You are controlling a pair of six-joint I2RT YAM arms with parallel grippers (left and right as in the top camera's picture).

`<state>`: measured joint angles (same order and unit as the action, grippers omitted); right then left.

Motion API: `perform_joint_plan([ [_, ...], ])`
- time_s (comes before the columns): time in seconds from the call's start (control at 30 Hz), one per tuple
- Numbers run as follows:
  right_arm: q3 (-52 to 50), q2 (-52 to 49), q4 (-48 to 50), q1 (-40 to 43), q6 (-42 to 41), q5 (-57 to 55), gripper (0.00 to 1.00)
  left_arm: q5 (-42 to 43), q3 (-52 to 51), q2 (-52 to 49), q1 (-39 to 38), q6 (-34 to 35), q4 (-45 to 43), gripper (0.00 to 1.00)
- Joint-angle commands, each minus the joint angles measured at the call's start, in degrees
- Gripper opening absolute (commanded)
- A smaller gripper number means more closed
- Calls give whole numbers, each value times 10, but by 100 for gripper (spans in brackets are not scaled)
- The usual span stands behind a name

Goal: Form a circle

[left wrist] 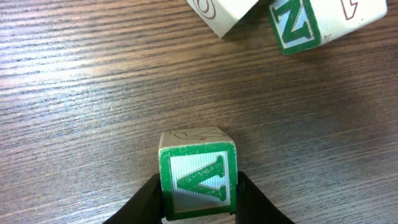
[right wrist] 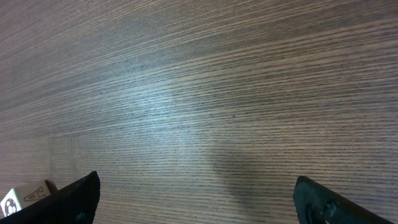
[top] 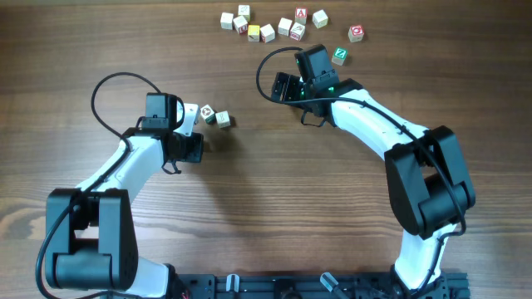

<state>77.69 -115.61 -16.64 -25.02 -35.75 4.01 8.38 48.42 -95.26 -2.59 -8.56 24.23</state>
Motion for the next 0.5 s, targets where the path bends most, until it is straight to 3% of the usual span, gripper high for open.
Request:
perform_joint_plan([
  [0.0,2,-3,3,0,-5,-10,100,-2,-6,-5,-2,-29,-16,30],
  [0.13,2,-3,2,0,-5,-10,100,-2,-6,-5,-2,-68,-39,27],
  [0.47,2,-3,8,0,-5,-12,100,-1,-6,-5,-3,-108,-65,41],
])
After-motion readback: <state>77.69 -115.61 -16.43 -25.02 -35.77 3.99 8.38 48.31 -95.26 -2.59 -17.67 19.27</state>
